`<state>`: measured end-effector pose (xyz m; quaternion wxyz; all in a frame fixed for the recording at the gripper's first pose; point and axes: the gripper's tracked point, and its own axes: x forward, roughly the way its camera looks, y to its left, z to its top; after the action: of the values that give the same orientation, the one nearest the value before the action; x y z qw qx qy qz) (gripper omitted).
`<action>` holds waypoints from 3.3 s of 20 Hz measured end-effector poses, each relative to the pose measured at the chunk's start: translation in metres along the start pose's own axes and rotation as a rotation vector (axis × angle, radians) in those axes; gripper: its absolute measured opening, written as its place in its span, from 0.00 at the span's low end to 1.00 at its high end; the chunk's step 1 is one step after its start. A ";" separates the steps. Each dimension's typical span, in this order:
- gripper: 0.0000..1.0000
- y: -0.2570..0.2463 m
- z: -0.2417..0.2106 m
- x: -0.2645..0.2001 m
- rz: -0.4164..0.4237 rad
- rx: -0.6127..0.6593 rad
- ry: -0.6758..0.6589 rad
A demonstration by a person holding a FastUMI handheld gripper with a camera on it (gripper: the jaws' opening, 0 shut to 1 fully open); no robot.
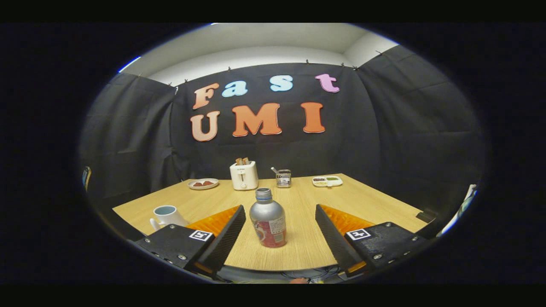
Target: Take the bottle from table, then pour the juice into the cup, finally place the bottle on the coaster
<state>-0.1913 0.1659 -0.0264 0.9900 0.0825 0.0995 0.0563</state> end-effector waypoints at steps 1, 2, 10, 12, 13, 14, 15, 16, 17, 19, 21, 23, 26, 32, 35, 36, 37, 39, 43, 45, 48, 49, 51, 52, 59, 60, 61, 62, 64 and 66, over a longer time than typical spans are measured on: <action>0.98 0.003 0.000 0.001 0.005 -0.003 0.001; 0.98 0.003 -0.002 0.002 0.006 -0.005 0.000; 0.98 0.006 -0.048 0.021 -0.008 -0.024 0.111; 0.98 0.009 -0.059 0.026 0.001 -0.021 0.136; 0.98 0.011 -0.064 0.028 0.004 -0.019 0.149; 0.98 0.011 -0.070 0.031 0.004 -0.021 0.163; 0.98 0.011 -0.075 0.034 0.002 -0.026 0.177; 0.98 0.010 -0.080 0.036 -0.001 -0.030 0.188; 0.98 0.010 -0.083 0.038 -0.001 -0.032 0.195; 0.98 0.012 -0.090 0.044 -0.002 -0.031 0.204; 0.98 0.010 -0.101 0.050 -0.008 -0.024 0.232; 0.98 0.010 -0.109 0.054 -0.014 -0.014 0.254; 0.97 0.013 -0.116 0.060 -0.010 0.008 0.276; 0.82 0.016 -0.120 0.069 -0.012 0.002 0.288; 0.77 0.019 -0.119 0.068 -0.019 -0.017 0.292; 0.75 0.021 -0.119 0.067 -0.017 -0.021 0.297; 0.75 0.023 -0.118 0.066 -0.017 -0.026 0.302; 0.76 0.026 -0.115 0.064 -0.022 -0.040 0.302; 0.75 0.038 -0.103 0.062 -0.032 -0.063 0.302; 0.75 0.043 -0.097 0.059 -0.046 -0.104 0.294; 0.75 0.057 -0.086 0.056 -0.057 -0.175 0.289; 0.75 0.062 -0.083 0.055 -0.056 -0.197 0.288; 0.75 0.074 -0.077 0.054 -0.053 -0.228 0.279; 0.75 0.080 -0.075 0.055 -0.049 -0.245 0.273; 0.75 0.104 -0.060 0.055 -0.076 -0.426 0.253; 0.75 0.108 -0.058 0.056 -0.078 -0.457 0.247; 0.75 0.111 -0.057 0.056 -0.079 -0.485 0.240; 0.75 0.115 -0.057 0.058 -0.080 -0.516 0.238; 0.75 0.121 -0.059 0.059 -0.083 -0.581 0.242; 0.75 0.130 -0.059 0.060 -0.076 -0.642 0.236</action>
<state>-0.1574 0.3101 -0.0720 0.9485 -0.2442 0.1936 0.0569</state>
